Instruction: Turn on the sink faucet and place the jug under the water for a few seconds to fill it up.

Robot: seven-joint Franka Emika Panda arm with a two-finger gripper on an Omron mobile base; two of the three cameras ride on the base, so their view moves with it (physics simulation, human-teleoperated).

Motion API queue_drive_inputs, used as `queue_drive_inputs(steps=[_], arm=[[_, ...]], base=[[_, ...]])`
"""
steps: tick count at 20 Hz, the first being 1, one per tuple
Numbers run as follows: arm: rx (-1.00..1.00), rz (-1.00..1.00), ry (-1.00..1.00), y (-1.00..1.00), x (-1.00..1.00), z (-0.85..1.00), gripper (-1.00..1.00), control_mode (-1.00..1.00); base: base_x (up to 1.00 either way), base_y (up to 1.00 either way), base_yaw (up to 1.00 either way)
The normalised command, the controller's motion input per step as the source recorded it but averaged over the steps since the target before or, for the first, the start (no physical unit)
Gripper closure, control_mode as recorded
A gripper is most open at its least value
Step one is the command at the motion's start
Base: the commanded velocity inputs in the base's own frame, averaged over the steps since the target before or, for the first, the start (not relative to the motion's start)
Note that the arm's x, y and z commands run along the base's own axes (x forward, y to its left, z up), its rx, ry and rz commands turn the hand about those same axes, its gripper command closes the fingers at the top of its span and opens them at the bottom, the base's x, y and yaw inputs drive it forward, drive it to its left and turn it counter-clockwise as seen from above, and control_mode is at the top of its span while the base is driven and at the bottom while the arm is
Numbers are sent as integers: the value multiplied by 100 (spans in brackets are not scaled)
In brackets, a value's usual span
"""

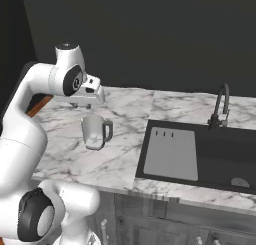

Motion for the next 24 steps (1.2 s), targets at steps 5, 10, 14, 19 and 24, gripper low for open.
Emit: queue_drive_inputs(steps=[5, 10, 14, 19, 24], arm=[[0, 0, 0, 0, -36, -3, -100, -100], [0, 0, 0, 2, -76, -30, -100, -100], [0, 0, 0, 0, -59, -42, -100, -100], [0, 0, 2, 7, -13, -33, -100, -100], [0, 0, 0, 3, 0, -6, -100, -100]], base=[[0, 0, 0], [0, 0, 0], [0, 0, 0], [0, 0, 0], [0, 0, 0]])
